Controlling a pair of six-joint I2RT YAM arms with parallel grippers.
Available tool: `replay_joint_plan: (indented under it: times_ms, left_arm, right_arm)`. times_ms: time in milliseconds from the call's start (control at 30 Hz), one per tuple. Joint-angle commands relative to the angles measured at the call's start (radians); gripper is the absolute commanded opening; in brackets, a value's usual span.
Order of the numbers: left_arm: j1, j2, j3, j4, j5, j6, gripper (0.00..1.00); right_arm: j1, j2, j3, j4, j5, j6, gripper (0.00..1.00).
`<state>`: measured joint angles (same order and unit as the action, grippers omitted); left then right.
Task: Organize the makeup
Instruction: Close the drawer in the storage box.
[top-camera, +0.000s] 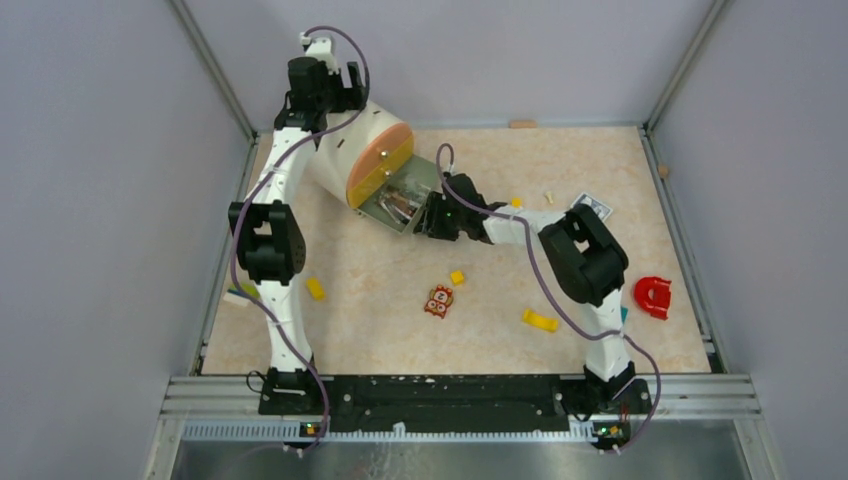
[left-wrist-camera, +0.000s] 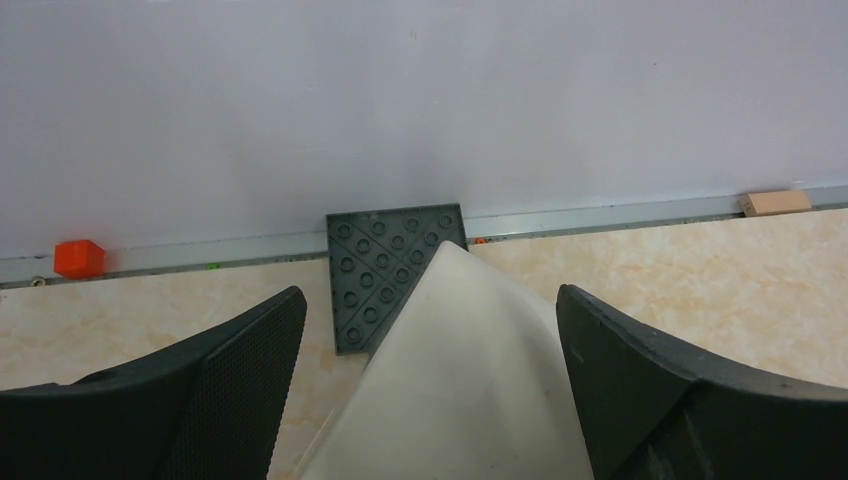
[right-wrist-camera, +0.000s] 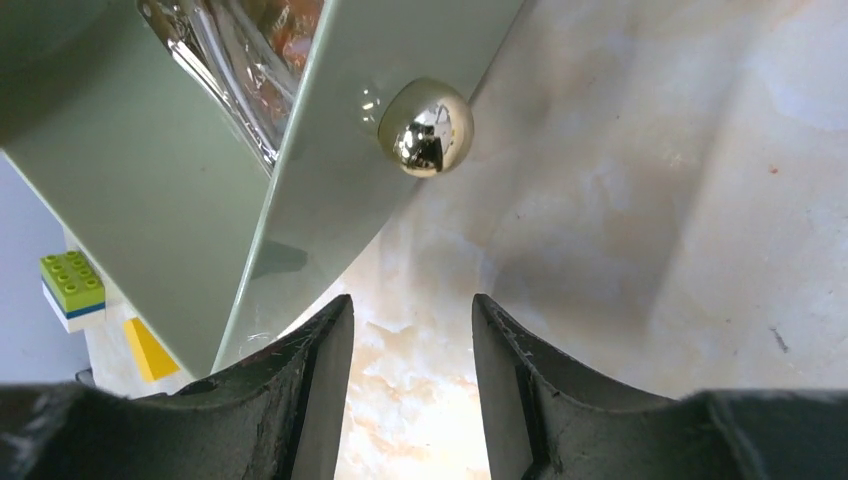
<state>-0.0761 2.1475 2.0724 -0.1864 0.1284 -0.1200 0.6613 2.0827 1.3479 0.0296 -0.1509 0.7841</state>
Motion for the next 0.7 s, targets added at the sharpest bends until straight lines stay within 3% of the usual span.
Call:
replay_joint_plan:
  times_ms: [0,400,667]
  left_arm:
    - [-0.016,0.049,-0.015,-0.157,0.033,-0.047,0.99]
    - [-0.013,0.055,-0.014,-0.154,0.048,-0.055,0.99]
    - [-0.011,0.059,-0.012,-0.155,0.05,-0.055,0.99]
  right_arm:
    - [-0.005,-0.052,0.0,0.043,0.017,-0.039,0.47]
    - [0.001,0.133,0.336,0.081,-0.064,-0.003,0.45]
    - [0.001,0.134,0.35,0.067,-0.036,-0.022,0.45]
